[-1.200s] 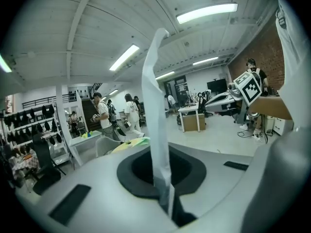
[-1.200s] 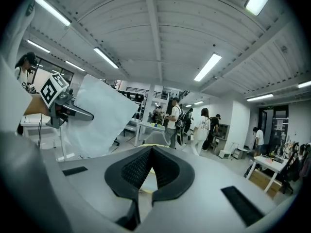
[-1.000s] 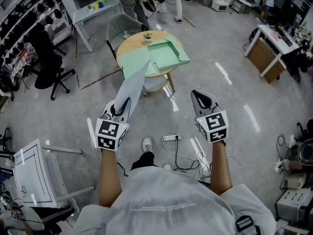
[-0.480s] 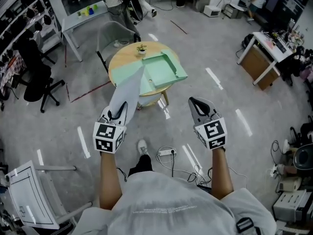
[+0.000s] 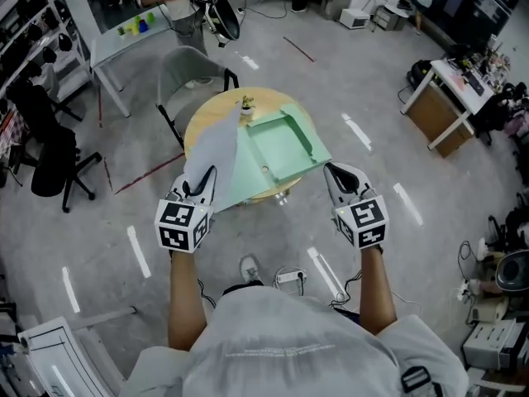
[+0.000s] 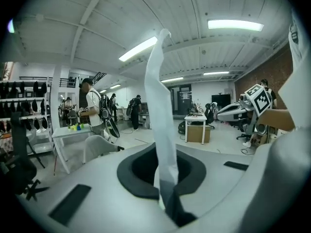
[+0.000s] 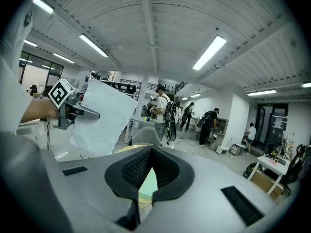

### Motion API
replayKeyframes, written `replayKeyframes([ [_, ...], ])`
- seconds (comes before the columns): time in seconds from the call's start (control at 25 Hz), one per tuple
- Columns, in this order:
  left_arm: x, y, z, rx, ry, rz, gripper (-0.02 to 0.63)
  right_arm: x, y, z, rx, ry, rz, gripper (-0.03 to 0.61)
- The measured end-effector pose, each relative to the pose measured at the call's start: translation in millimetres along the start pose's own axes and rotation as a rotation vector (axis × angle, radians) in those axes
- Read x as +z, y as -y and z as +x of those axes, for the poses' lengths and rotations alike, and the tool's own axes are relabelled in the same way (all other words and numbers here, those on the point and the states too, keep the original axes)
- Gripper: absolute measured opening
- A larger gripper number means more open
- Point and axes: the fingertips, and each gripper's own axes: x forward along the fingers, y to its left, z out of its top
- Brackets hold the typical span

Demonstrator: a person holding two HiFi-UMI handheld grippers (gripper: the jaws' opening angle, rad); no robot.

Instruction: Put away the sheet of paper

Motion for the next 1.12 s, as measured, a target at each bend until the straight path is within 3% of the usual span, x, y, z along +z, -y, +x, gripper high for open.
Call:
replayKeyframes([
  [0.36,-12.9,-63.4,78.2,-0.082,-0.039,-0.023,0.018,-10.0,22.4,88.1,-0.051,-0.063,0.099,0.021],
  [0.64,-14.2,-87.4,108.8,-0.121,-0.040,-0.123,0.018,-5.1,21.5,126.6,-0.040,-0.103,0.077,0.021],
  [0.92,-22.9,-83.7,130.8,-0.151,-0.017,-0.318,0.018,-26.0,32.1,144.1,-0.040,-0.147,0.148,0.021],
  [1.12,-35.1,-100.7,158.0,-0.151,0.034,-0.656,0.018,-42.5,52.0,170.9,-0.045,-0.158,0.251,0.022],
])
